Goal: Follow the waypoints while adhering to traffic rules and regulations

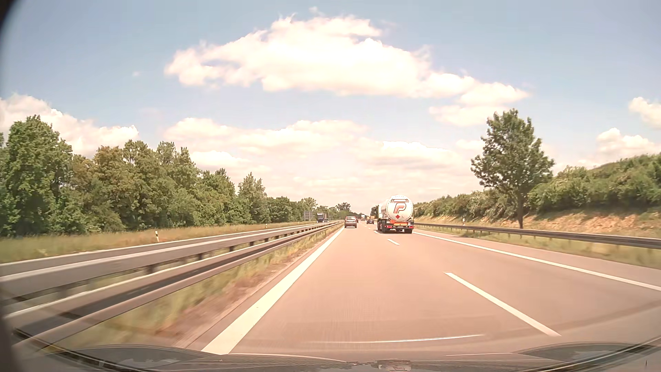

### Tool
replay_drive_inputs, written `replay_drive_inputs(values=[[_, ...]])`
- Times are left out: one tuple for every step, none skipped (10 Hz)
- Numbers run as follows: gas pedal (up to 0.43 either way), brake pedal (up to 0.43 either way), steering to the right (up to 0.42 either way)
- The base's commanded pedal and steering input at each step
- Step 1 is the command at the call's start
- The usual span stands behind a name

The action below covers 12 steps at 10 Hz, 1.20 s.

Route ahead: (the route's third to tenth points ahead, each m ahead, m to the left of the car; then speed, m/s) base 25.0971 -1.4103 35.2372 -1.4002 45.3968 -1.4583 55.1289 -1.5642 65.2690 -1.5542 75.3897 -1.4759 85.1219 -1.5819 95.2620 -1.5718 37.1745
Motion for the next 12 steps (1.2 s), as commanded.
replay_drive_inputs(values=[[0.390,0.012,-0.001],[0.390,0.012,-0.001],[0.390,0.012,-0.001],[0.390,0.012,-0.001],[0.390,0.012,-0.001],[0.390,0.012,-0.001],[0.390,0.012,-0.001],[0.390,0.012,-0.001],[0.390,0.012,-0.002],[0.390,0.012,-0.002],[0.390,0.012,-0.001],[0.390,0.012,-0.002]])
